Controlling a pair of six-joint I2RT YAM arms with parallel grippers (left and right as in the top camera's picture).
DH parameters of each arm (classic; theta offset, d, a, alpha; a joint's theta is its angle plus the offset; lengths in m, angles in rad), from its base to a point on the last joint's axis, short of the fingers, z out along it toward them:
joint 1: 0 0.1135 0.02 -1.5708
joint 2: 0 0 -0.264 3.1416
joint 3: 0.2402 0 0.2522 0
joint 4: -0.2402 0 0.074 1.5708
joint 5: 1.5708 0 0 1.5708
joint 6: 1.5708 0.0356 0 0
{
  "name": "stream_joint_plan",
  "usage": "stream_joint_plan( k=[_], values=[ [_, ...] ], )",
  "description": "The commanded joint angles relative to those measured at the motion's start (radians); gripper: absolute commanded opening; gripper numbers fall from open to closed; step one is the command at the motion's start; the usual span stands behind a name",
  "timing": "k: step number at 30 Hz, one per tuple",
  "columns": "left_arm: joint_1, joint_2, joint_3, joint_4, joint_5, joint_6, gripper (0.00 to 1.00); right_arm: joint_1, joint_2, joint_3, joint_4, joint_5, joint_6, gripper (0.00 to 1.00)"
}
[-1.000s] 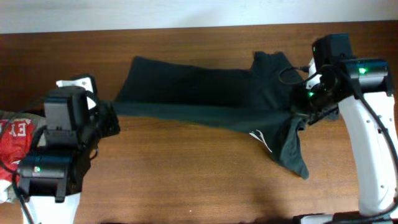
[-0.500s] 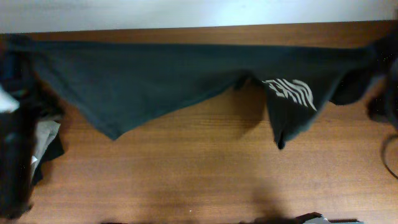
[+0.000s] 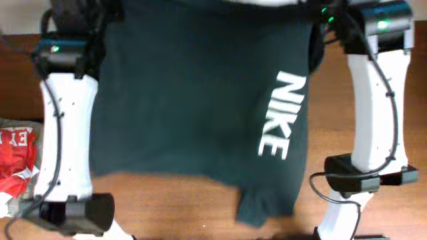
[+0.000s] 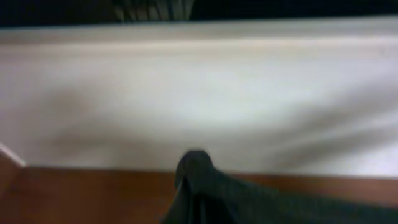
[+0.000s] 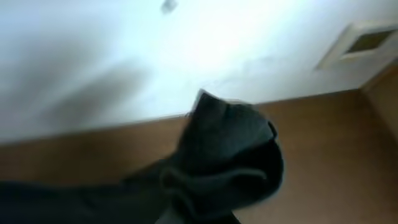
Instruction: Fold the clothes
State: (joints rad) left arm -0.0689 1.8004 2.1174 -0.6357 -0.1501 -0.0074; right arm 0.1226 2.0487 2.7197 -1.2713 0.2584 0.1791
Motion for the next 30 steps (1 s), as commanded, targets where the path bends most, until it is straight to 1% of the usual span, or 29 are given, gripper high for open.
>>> stream_joint_plan(
  k=[1, 2, 4, 6, 7, 8, 10, 12, 13, 14, 15, 16, 18, 20, 21, 22, 25, 26, 27, 29, 30],
  values=[
    [0.006, 0.000, 0.067, 0.209, 0.008, -0.048, 0.00, -0.163, -0.105, 0.168, 0.101, -0.063, -0.003, 0.04],
    [0.006, 0.000, 0.117, 0.228, 0.003, -0.048, 0.01, -0.211, -0.124, 0.236, 0.119, -0.101, -0.003, 0.04],
    [0.018, 0.000, 0.218, 0.225, 0.004, -0.048, 0.01, -0.270, -0.147, 0.297, 0.139, -0.169, -0.002, 0.04],
    [0.025, 0.000, 0.265, 0.180, 0.004, -0.048, 0.01, -0.281, -0.137, 0.266, 0.122, -0.208, -0.003, 0.04],
    [0.027, 0.006, 0.264, 0.141, 0.003, -0.048, 0.01, -0.280, -0.119, 0.212, 0.108, -0.249, -0.003, 0.04],
    [0.029, 0.021, 0.263, 0.099, 0.003, -0.047, 0.00, -0.280, -0.092, 0.116, 0.093, -0.316, 0.013, 0.04],
    [0.042, 0.082, 0.261, 0.002, -0.007, -0.047, 0.00, -0.279, -0.061, -0.078, 0.074, -0.387, 0.016, 0.04],
    [0.046, 0.166, 0.259, -0.117, -0.003, -0.048, 0.01, -0.279, -0.052, -0.282, 0.079, -0.402, 0.014, 0.04],
    [0.046, 0.232, 0.259, -0.204, 0.016, -0.048, 0.01, -0.279, -0.052, -0.378, 0.078, -0.406, 0.011, 0.04],
    [0.046, 0.269, 0.258, -0.249, 0.037, -0.049, 0.01, -0.279, -0.052, -0.441, 0.076, -0.406, 0.011, 0.04],
    [0.045, 0.326, 0.258, -0.315, 0.042, -0.052, 0.01, -0.279, -0.052, -0.452, 0.069, -0.406, 0.011, 0.04],
    [0.046, 0.344, 0.258, -0.352, 0.042, -0.053, 0.01, -0.279, -0.053, -0.452, 0.062, -0.406, 0.008, 0.04],
    [0.046, 0.330, 0.258, -0.399, 0.042, -0.056, 0.01, -0.278, -0.054, -0.452, 0.012, -0.409, -0.011, 0.04],
    [0.046, 0.326, 0.254, -0.514, 0.034, -0.087, 0.01, -0.263, -0.055, -0.452, -0.071, -0.404, -0.056, 0.04],
    [0.046, 0.326, 0.254, -0.549, 0.035, -0.086, 0.01, -0.250, -0.055, -0.455, -0.125, -0.400, -0.071, 0.04],
    [0.046, 0.326, 0.253, -0.578, 0.042, -0.085, 0.01, -0.240, -0.055, -0.459, -0.145, -0.393, -0.071, 0.04],
    [0.046, 0.323, 0.172, -0.636, 0.041, -0.086, 0.01, -0.212, -0.055, -0.476, -0.225, -0.378, -0.106, 0.04],
    [0.045, 0.323, 0.150, -0.649, 0.041, -0.086, 0.01, -0.190, -0.055, -0.480, -0.261, -0.374, -0.123, 0.05],
    [0.045, 0.322, 0.109, -0.641, 0.042, -0.095, 0.01, -0.154, -0.055, -0.499, -0.263, -0.354, -0.120, 0.04],
    [0.044, 0.310, -0.021, -0.580, 0.061, -0.112, 0.01, -0.106, -0.055, -0.542, -0.243, -0.352, -0.082, 0.04],
    [0.039, 0.275, -0.161, -0.484, 0.076, -0.112, 0.01, -0.092, -0.055, -0.591, -0.223, -0.354, -0.066, 0.04]
  ],
)
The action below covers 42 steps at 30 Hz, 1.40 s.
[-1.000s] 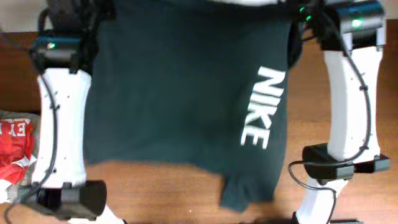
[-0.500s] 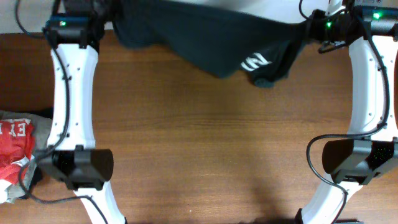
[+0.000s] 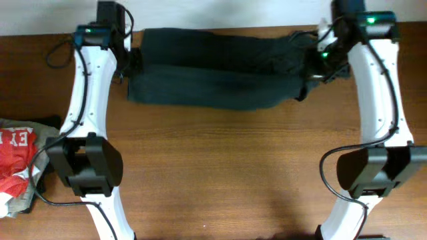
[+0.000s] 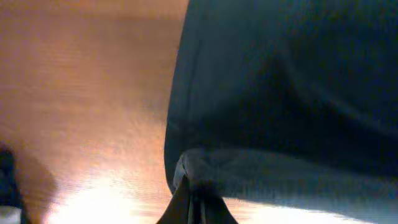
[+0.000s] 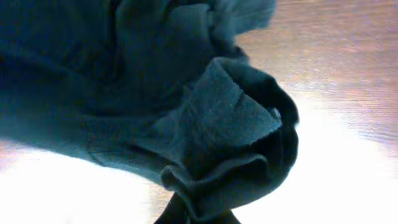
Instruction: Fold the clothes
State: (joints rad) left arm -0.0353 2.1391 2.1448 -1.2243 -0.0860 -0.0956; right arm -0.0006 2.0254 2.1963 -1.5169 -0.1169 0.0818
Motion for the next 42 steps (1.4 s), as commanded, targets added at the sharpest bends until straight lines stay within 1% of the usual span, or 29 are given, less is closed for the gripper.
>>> stream_joint_plan(
  k=[1, 2, 3, 5, 7, 10, 11, 12, 14, 16, 18, 19, 20, 21, 22, 23, 26, 28, 31, 32, 33, 34, 35, 36, 38, 39, 42],
  values=[
    [-0.001, -0.143, -0.399, 0.251, 0.036, -0.024, 0.01, 0.047, -0.031, -0.182, 0.063, 0.020, 0.032, 0.04],
    [-0.002, -0.246, -0.626, 0.395, 0.061, -0.024, 0.01, 0.055, -0.031, -0.307, 0.113, 0.020, 0.058, 0.04],
    [0.003, -0.337, -0.808, 0.477, 0.022, -0.024, 0.01, 0.055, -0.031, -0.377, 0.145, 0.022, 0.070, 0.04],
    [0.026, -0.385, -0.895, 0.521, 0.011, -0.069, 0.01, 0.053, -0.034, -0.448, 0.159, 0.024, 0.085, 0.04],
    [0.040, -0.401, -0.903, 0.504, 0.011, -0.076, 0.01, 0.053, -0.048, -0.571, 0.221, 0.058, 0.139, 0.04],
    [-0.010, -0.462, -0.941, 0.525, -0.075, -0.078, 0.01, 0.050, -0.107, -0.835, 0.421, 0.058, 0.221, 0.04],
    [-0.056, -0.520, -1.026, 0.547, -0.122, -0.145, 0.01, 0.050, -0.140, -0.937, 0.483, 0.058, 0.256, 0.04],
    [-0.079, -0.565, -1.080, 0.571, -0.124, -0.158, 0.01, 0.050, -0.168, -0.988, 0.509, 0.060, 0.274, 0.04],
    [-0.153, -0.748, -1.264, 0.613, -0.125, -0.198, 0.01, 0.050, -0.332, -1.123, 0.568, 0.096, 0.349, 0.04],
    [-0.174, -0.907, -1.367, 0.581, -0.125, -0.264, 0.01, 0.050, -0.519, -1.181, 0.549, 0.132, 0.388, 0.04],
    [-0.174, -1.048, -1.397, 0.529, -0.158, -0.305, 0.01, 0.050, -0.649, -1.183, 0.497, 0.149, 0.407, 0.04],
    [-0.174, -1.129, -1.397, 0.491, -0.243, -0.327, 0.01, 0.050, -0.703, -1.183, 0.465, 0.156, 0.406, 0.04],
    [-0.173, -1.172, -1.397, 0.455, -0.305, -0.379, 0.01, 0.050, -0.721, -1.183, 0.425, 0.156, 0.407, 0.04],
    [-0.173, -1.201, -1.397, 0.405, -0.306, -0.433, 0.01, 0.050, -0.723, -1.189, 0.377, 0.155, 0.430, 0.04],
    [-0.173, -1.215, -1.398, 0.343, -0.307, -0.478, 0.01, 0.053, -0.753, -1.227, 0.373, 0.155, 0.433, 0.04],
    [-0.173, -1.231, -1.417, 0.318, -0.307, -0.496, 0.01, 0.053, -0.813, -1.276, 0.391, 0.156, 0.448, 0.04],
    [-0.174, -1.260, -1.427, 0.318, -0.307, -0.495, 0.01, 0.053, -1.080, -1.402, 0.401, 0.186, 0.461, 0.04],
    [-0.174, -1.262, -1.427, 0.303, -0.306, -0.491, 0.01, 0.053, -1.160, -1.401, 0.385, 0.190, 0.478, 0.04],
    [-0.174, -1.293, -1.428, 0.298, -0.317, -0.491, 0.01, 0.053, -1.172, -1.401, 0.399, 0.212, 0.478, 0.04],
    [-0.174, -1.301, -1.427, 0.323, -0.357, -0.491, 0.01, 0.053, -1.172, -1.401, 0.426, 0.220, 0.477, 0.04],
    [-0.173, -1.299, -1.428, 0.384, -0.375, -0.491, 0.01, 0.053, -1.167, -1.397, 0.471, 0.228, 0.476, 0.04],
    [-0.173, -1.292, -1.427, 0.438, -0.376, -0.491, 0.01, 0.053, -1.130, -1.376, 0.508, 0.231, 0.469, 0.04],
    [-0.173, -1.270, -1.427, 0.532, -0.379, -0.479, 0.01, 0.053, -1.080, -1.342, 0.512, 0.250, 0.467, 0.04],
    [-0.173, -1.250, -1.427, 0.585, -0.383, -0.471, 0.01, 0.053, -1.022, -1.296, 0.513, 0.266, 0.453, 0.04],
    [-0.173, -1.163, -1.427, 0.715, -0.412, -0.446, 0.01, 0.052, -0.813, -1.110, 0.524, 0.272, 0.391, 0.04],
    [-0.172, -1.131, -1.427, 0.755, -0.413, -0.426, 0.01, 0.053, -0.763, -1.064, 0.527, 0.271, 0.380, 0.04],
    [-0.122, -0.967, -1.427, 0.889, -0.408, -0.426, 0.01, 0.053, -0.502, -0.816, 0.531, 0.248, 0.318, 0.04]
  ],
)
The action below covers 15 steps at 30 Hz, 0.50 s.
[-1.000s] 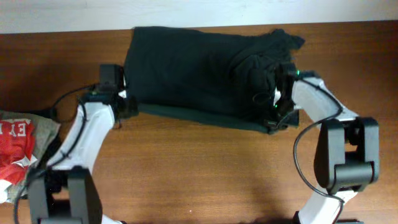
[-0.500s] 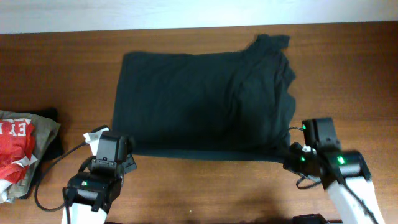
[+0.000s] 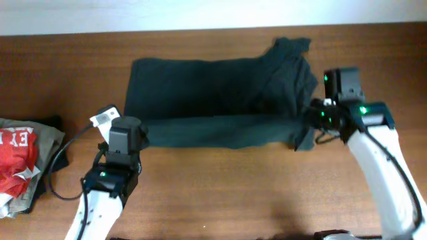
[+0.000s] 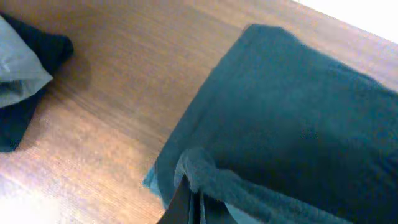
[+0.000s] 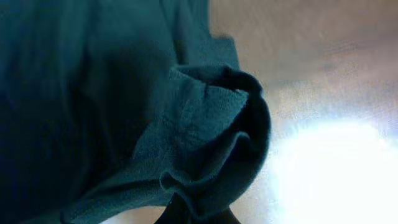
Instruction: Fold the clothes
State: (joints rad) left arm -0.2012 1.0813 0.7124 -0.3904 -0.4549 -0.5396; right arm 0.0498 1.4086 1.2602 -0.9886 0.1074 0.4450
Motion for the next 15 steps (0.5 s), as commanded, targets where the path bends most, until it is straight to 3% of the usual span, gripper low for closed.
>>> stream_joint_plan(
  k=[1, 6, 10, 11, 12, 14, 15],
  values=[
    [0.055, 0.130, 0.005, 0.059, -0.037, 0.018, 0.01, 0.002, 0.189, 0.158, 0.003, 0.001, -0.048, 0.04],
    [0.060, 0.361, 0.005, 0.115, -0.032, 0.017, 0.01, 0.002, 0.437, 0.168, 0.050, -0.051, -0.056, 0.04],
    [0.060, 0.578, 0.005, 0.353, 0.043, 0.017, 0.01, 0.002, 0.462, 0.168, 0.130, -0.056, -0.063, 0.04],
    [0.060, 0.602, 0.005, 0.384, 0.051, 0.017, 0.01, 0.002, 0.462, 0.168, 0.148, -0.072, -0.097, 0.09],
    [0.061, 0.608, 0.005, 0.406, 0.047, 0.018, 0.01, 0.002, 0.463, 0.168, 0.171, -0.074, -0.114, 0.25],
    [0.094, 0.608, 0.005, 0.513, 0.043, 0.076, 0.01, 0.002, 0.463, 0.168, 0.209, -0.074, -0.132, 0.25],
    [0.121, 0.608, 0.008, 0.563, 0.051, 0.090, 0.17, 0.002, 0.463, 0.168, 0.212, -0.074, -0.134, 0.94]
  ],
)
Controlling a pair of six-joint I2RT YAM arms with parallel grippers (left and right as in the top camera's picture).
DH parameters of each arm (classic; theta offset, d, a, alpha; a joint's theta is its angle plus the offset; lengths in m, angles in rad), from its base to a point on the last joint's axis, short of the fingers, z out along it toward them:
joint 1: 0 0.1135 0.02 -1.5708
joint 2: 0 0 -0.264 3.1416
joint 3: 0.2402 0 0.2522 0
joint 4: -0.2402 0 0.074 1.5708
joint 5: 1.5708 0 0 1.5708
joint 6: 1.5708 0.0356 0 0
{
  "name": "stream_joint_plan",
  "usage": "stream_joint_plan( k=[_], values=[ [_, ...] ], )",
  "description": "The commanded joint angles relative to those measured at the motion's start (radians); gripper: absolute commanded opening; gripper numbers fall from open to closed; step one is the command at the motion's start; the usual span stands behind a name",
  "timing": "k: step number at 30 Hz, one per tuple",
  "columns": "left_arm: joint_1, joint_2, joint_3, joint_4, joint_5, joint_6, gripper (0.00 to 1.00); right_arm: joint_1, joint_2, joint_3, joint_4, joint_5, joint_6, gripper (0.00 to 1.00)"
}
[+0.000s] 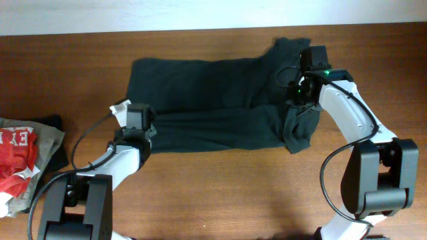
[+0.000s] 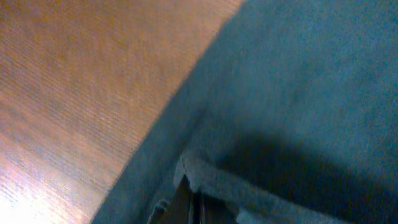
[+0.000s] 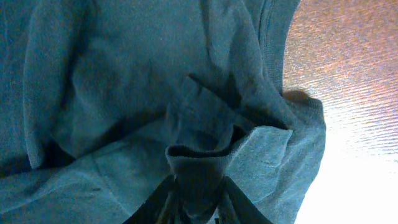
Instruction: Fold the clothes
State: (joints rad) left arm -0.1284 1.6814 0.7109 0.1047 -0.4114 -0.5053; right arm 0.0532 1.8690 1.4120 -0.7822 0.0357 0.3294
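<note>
A dark green shirt (image 1: 213, 93) lies spread on the wooden table (image 1: 220, 193), its near part doubled up into a band across the front. My left gripper (image 1: 137, 125) sits low at the shirt's left edge. In the left wrist view this gripper (image 2: 191, 191) is shut on a thin fold of the cloth (image 2: 261, 124). My right gripper (image 1: 301, 93) rests over the shirt's right side near the sleeve. In its own view the right gripper (image 3: 198, 190) has a thick upright fold of the shirt (image 3: 124, 74) pinched between its fingers.
A pile of other clothes, red and grey (image 1: 17, 157), lies at the table's left edge. Bare wood runs along the front of the table and to the right of the shirt. The white wall borders the far edge.
Both grippers have moved away from the front edge and onto the shirt, still holding its edge. The held band now lies farther up over the rest of the shirt.
First both grippers held the shirt raised and spread wide, its NIKE print showing. Then they were at the table's far edge with the shirt draped in a long band. Later the shirt lay flat with its near edge held, and now that edge is carried over it.
</note>
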Motion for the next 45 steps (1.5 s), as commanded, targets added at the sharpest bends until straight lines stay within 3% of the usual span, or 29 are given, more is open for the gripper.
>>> stream_joint_plan(
  k=[1, 2, 3, 5, 6, 8, 9, 13, 16, 19, 21, 25, 27, 34, 35, 36, 37, 39, 40, 41, 43, 44, 45],
  values=[
    [0.061, 0.008, 0.022, 0.087, 0.013, 0.068, 0.20, -0.001, 0.002, 0.016, 0.016, -0.003, -0.045, 0.98],
    [0.062, 0.008, 0.057, 0.108, 0.053, 0.145, 0.28, -0.001, 0.002, 0.038, 0.018, -0.003, -0.091, 0.99],
    [0.059, 0.007, 0.121, 0.088, 0.083, 0.220, 0.50, -0.001, 0.002, 0.092, -0.021, -0.002, -0.106, 0.99],
    [0.057, 0.007, 0.328, -0.100, 0.088, 0.246, 0.80, -0.001, 0.002, 0.220, -0.102, -0.002, -0.109, 0.99],
    [0.057, 0.007, 0.391, -0.146, 0.124, 0.251, 0.86, -0.001, 0.002, 0.277, -0.127, -0.016, -0.132, 0.99],
    [0.061, 0.013, 0.511, -0.217, 0.247, 0.293, 0.82, -0.001, 0.002, 0.309, -0.129, -0.067, -0.225, 0.99],
    [0.061, 0.036, 0.567, -0.272, 0.271, 0.304, 0.61, -0.001, 0.008, 0.309, -0.163, -0.067, -0.239, 0.99],
    [0.061, 0.333, 0.948, -0.683, 0.371, 0.373, 0.73, -0.001, 0.156, 0.312, -0.274, -0.055, -0.290, 0.99],
    [0.061, 0.465, 1.176, -0.856, 0.401, 0.414, 0.73, 0.000, 0.243, 0.435, -0.392, -0.054, -0.332, 0.99],
    [0.063, 0.504, 1.221, -0.859, 0.401, 0.413, 0.77, 0.004, 0.358, 0.711, -0.504, -0.047, -0.355, 0.99],
    [0.066, 0.513, 1.221, -0.792, 0.396, 0.414, 0.80, 0.035, 0.361, 0.774, -0.340, -0.021, -0.382, 0.99],
    [0.066, 0.542, 1.221, -0.612, 0.377, 0.414, 0.80, 0.077, 0.379, 0.774, -0.170, -0.024, -0.390, 0.99],
    [0.066, 0.657, 1.222, -0.505, 0.363, 0.418, 0.85, 0.087, 0.412, 0.774, -0.141, -0.024, -0.404, 0.99],
    [0.066, 0.810, 1.222, -0.422, 0.363, 0.425, 0.84, 0.084, 0.476, 0.774, -0.101, -0.024, -0.430, 0.99],
    [0.066, 0.810, 1.223, -0.428, 0.366, 0.425, 0.85, 0.084, 0.483, 0.772, -0.109, -0.024, -0.426, 0.99],
    [0.061, 0.809, 1.285, -0.528, 0.363, 0.425, 0.97, 0.084, 0.470, 0.775, -0.124, 0.045, -0.342, 0.99],
    [0.060, 0.798, 1.393, -0.653, 0.363, 0.432, 0.99, 0.084, 0.424, 0.794, -0.145, 0.074, -0.338, 0.99],
    [0.050, 0.744, 1.560, -0.848, 0.359, 0.432, 0.97, 0.084, 0.369, 0.831, -0.214, 0.142, -0.295, 0.98],
    [0.037, 0.693, 1.613, -0.937, 0.359, 0.459, 0.59, 0.084, 0.329, 0.843, -0.294, 0.183, -0.294, 0.99],
    [0.023, 0.652, 1.614, -1.021, 0.367, 0.458, 0.52, 0.084, 0.305, 0.843, -0.388, 0.183, -0.271, 0.99],
    [-0.017, 0.599, 1.614, -1.214, 0.364, 0.454, 0.50, 0.084, 0.275, 0.843, -0.549, 0.186, -0.178, 0.99],
    [-0.056, 0.594, 1.614, -1.297, 0.363, 0.449, 0.38, 0.085, 0.270, 0.843, -0.610, 0.182, -0.140, 0.99],
    [-0.093, 0.594, 1.608, -1.349, 0.353, 0.444, 0.37, 0.085, 0.270, 0.835, -0.669, 0.151, -0.111, 0.99]
  ],
)
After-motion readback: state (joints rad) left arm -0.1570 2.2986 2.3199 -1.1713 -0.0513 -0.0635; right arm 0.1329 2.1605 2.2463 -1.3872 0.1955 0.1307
